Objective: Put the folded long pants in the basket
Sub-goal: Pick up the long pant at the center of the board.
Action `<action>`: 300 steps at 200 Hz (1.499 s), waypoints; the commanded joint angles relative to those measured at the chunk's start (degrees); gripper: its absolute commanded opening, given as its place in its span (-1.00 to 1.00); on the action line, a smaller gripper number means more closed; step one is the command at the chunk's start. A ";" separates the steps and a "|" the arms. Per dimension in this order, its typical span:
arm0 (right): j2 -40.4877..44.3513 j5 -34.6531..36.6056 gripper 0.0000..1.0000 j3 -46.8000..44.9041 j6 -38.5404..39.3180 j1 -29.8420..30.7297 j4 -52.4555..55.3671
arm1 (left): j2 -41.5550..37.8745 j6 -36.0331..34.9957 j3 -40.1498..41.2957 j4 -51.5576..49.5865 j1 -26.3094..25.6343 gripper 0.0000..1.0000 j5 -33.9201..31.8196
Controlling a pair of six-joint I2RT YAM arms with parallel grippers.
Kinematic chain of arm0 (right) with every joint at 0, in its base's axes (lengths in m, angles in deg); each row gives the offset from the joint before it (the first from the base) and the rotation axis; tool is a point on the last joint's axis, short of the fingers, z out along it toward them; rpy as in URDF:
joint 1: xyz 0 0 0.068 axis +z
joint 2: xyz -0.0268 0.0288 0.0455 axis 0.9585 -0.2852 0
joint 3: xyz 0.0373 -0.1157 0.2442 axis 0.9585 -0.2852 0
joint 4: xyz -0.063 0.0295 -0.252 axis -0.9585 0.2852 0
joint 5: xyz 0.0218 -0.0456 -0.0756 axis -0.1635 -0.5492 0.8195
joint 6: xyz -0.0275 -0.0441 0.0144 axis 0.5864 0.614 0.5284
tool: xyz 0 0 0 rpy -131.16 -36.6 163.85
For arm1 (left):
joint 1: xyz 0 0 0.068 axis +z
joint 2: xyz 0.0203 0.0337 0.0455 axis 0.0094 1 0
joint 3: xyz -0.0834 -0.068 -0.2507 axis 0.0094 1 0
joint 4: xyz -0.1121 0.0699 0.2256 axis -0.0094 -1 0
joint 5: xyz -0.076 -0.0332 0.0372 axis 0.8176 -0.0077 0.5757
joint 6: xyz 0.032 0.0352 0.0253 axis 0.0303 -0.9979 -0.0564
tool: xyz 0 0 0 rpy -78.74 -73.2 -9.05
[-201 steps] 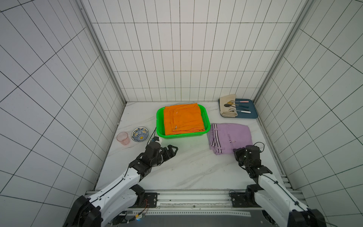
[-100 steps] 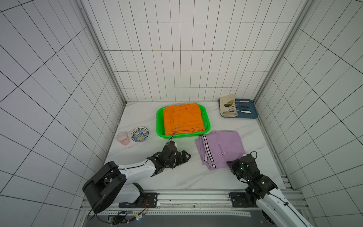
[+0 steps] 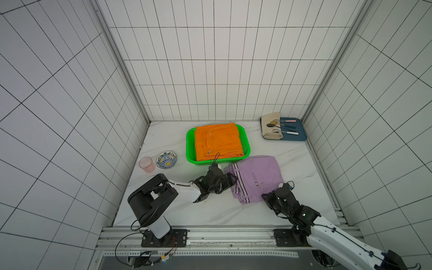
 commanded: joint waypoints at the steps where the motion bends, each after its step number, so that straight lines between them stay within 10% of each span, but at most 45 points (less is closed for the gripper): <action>1: -2.53 2.88 -1.00 0.72 -1.56 3.85 -4.38 | 3.85 0.22 1.19 -7.11 -0.15 0.61 -2.74; 47: -9.42 6.85 -1.00 3.04 -2.26 10.90 -9.11 | 6.48 -1.08 -1.01 -9.40 -0.08 0.21 -3.45; 94: -16.71 6.84 -1.00 4.65 1.41 14.99 -17.78 | 6.68 -3.20 -1.24 -10.80 1.80 -1.00 -2.48; 121: -19.45 0.84 -0.70 6.04 11.42 15.39 -25.73 | 6.10 -5.94 -0.02 -10.46 4.97 -1.00 1.08; 162: -14.34 -4.19 0.26 7.54 21.29 16.40 -26.85 | -2.76 -10.38 4.33 -14.44 9.74 -1.00 2.67; 243: 2.11 6.41 0.91 16.18 34.60 16.30 -1.01 | -26.03 -17.39 6.93 -32.42 11.12 -1.00 -2.74; 300: -8.90 -1.01 1.00 16.56 35.63 8.23 -4.37 | -29.33 -20.17 7.05 -36.19 14.15 -1.00 -0.32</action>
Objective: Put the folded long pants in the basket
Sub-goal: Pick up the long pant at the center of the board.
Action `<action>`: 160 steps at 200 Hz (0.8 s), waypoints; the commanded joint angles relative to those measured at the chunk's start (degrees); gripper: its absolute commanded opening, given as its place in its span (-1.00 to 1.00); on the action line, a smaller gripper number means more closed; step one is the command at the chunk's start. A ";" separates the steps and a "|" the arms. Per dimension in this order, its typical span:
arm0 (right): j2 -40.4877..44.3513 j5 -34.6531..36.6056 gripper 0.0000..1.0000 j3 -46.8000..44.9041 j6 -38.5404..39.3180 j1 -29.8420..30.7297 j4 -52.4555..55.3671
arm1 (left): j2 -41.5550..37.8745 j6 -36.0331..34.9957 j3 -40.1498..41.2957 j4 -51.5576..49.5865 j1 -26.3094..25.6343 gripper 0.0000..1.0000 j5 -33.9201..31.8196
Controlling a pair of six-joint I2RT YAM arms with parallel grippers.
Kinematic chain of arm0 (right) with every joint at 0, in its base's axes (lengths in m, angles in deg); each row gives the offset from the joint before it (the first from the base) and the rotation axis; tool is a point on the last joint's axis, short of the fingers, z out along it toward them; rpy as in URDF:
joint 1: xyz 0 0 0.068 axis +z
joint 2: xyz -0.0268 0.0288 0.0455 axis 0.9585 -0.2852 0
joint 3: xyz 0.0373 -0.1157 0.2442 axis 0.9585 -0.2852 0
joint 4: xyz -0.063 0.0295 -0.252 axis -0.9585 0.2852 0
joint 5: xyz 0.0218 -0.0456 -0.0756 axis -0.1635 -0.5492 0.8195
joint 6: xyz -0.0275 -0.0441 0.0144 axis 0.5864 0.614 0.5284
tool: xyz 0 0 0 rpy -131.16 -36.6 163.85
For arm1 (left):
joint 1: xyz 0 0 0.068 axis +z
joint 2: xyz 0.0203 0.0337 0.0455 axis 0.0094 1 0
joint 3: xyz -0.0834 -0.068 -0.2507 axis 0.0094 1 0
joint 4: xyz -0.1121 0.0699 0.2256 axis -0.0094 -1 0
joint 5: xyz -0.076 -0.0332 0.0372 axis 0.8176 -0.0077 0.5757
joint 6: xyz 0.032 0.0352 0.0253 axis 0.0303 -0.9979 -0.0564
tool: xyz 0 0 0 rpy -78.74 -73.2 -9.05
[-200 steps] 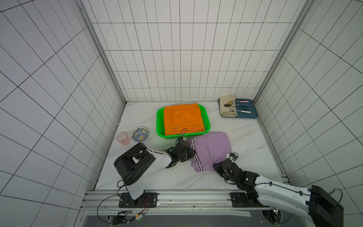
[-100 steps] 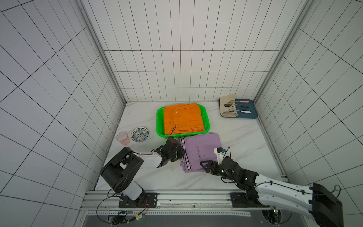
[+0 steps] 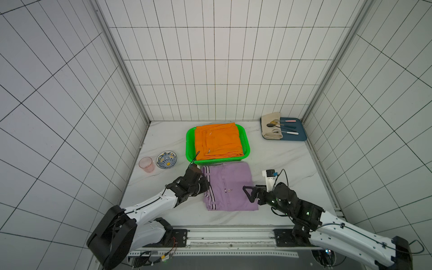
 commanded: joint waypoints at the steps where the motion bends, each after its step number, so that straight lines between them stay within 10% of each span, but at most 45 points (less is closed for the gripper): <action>1: -6.68 -4.64 1.00 2.34 1.89 -4.71 -1.31 | -0.98 -2.67 -0.17 -2.44 0.65 -1.00 -0.32; 38: -22.11 -16.86 0.88 0.06 2.38 -13.79 -15.74 | -3.57 -2.51 0.67 -3.77 1.43 -1.00 -1.45; 112: -43.57 -19.91 0.55 9.58 4.83 -16.27 -19.71 | -4.83 -2.34 1.14 -4.40 1.99 -1.00 -0.93; 160: -43.40 -18.56 -0.77 9.69 4.03 -16.36 -18.98 | -4.96 -2.37 1.14 -4.64 2.38 -1.00 -0.95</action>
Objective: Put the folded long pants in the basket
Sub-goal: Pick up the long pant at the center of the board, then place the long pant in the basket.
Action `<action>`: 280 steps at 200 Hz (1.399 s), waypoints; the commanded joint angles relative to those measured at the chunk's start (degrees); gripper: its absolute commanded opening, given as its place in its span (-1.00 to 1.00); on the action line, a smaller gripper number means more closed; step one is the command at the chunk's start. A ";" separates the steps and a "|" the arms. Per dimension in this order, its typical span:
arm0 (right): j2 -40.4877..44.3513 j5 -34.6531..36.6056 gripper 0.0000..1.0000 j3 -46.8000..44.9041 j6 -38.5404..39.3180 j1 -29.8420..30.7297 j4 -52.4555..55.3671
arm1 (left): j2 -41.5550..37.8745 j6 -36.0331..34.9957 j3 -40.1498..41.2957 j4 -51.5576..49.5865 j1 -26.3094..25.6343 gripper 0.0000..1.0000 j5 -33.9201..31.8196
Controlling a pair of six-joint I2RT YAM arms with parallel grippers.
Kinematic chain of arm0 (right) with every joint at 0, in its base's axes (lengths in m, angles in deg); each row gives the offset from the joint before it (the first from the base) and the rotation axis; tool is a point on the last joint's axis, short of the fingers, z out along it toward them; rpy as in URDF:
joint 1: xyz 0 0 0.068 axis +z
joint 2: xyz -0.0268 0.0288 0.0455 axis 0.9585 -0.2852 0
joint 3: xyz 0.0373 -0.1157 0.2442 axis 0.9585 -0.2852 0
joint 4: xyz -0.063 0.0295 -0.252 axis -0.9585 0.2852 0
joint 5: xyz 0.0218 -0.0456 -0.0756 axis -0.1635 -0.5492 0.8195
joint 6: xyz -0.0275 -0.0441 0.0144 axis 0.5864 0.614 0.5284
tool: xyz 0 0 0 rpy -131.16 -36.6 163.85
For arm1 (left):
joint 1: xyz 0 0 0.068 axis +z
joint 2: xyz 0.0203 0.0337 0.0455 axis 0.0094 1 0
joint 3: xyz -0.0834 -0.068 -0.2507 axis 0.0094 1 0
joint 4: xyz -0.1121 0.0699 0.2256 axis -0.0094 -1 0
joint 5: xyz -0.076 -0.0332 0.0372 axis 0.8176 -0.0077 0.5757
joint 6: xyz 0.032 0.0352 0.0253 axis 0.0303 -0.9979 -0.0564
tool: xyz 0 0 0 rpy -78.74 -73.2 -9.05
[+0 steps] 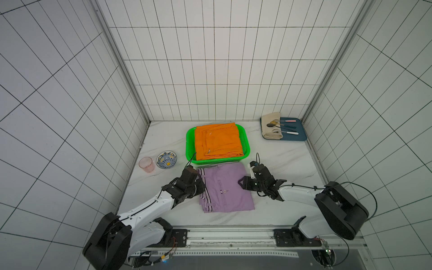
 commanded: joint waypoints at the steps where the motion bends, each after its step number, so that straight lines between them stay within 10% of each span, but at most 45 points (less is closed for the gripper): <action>1: 1.04 0.42 -0.80 1.45 0.23 -0.39 0.53 | -0.94 -0.79 0.29 0.65 0.26 -1.00 -0.62; 146: 33.74 15.79 -1.00 17.95 7.96 12.06 30.45 | -22.29 -0.61 -20.76 -21.10 2.22 -1.00 -5.09; 215: 17.19 6.16 -1.00 41.43 15.22 -0.69 36.57 | -1.44 -0.62 -34.13 -10.57 21.34 -1.00 17.93; 280: -3.78 -8.81 -1.00 52.57 17.65 -16.45 29.73 | 23.36 -1.71 -47.14 -4.80 29.30 -1.00 26.43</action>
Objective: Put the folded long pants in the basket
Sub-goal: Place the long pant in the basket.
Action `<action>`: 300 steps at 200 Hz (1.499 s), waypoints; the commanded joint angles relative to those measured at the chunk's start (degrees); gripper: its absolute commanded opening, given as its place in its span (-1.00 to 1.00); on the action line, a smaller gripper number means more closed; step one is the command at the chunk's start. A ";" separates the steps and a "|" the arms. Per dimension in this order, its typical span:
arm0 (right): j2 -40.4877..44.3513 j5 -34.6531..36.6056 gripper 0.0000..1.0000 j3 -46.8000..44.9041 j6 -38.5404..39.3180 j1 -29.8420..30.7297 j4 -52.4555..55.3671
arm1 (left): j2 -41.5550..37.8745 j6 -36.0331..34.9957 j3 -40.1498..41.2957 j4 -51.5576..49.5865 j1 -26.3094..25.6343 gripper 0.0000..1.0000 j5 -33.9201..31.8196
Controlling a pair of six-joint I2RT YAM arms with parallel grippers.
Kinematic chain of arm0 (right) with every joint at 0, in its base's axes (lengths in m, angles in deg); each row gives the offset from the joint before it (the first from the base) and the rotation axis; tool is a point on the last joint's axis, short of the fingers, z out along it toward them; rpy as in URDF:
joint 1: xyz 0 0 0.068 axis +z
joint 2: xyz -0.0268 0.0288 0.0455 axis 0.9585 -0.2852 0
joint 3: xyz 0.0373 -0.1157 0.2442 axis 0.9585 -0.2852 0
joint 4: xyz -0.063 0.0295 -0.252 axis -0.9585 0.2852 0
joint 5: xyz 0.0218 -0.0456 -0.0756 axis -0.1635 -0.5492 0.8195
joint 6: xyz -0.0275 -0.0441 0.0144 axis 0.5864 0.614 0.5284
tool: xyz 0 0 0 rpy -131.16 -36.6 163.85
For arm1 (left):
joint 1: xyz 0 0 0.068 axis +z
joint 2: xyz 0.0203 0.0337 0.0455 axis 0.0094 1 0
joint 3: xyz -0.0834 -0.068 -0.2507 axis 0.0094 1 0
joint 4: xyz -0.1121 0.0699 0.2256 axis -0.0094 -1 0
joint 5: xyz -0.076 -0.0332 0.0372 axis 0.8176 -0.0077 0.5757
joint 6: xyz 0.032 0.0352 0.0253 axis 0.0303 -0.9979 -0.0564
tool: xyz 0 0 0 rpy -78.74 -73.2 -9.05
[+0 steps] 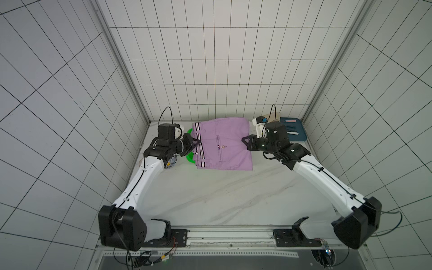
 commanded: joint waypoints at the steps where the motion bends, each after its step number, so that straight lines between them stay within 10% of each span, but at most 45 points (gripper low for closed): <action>1: -5.62 -5.17 -1.00 5.81 2.36 -5.83 -2.73 | 6.36 -0.19 -4.47 5.95 4.14 -1.00 -1.05; 117: -36.94 -14.16 -1.00 14.59 -1.19 -12.89 -10.43 | 38.20 0.13 -16.10 6.41 8.05 -1.00 2.04; 209: -32.16 -11.55 -1.00 17.46 0.71 -11.05 -7.64 | 25.39 0.07 -8.69 6.34 9.01 -1.00 -2.29; 300: -39.90 -7.50 -0.95 21.55 3.74 -10.77 -6.75 | 35.92 -0.78 -13.92 4.98 9.89 -0.82 -1.24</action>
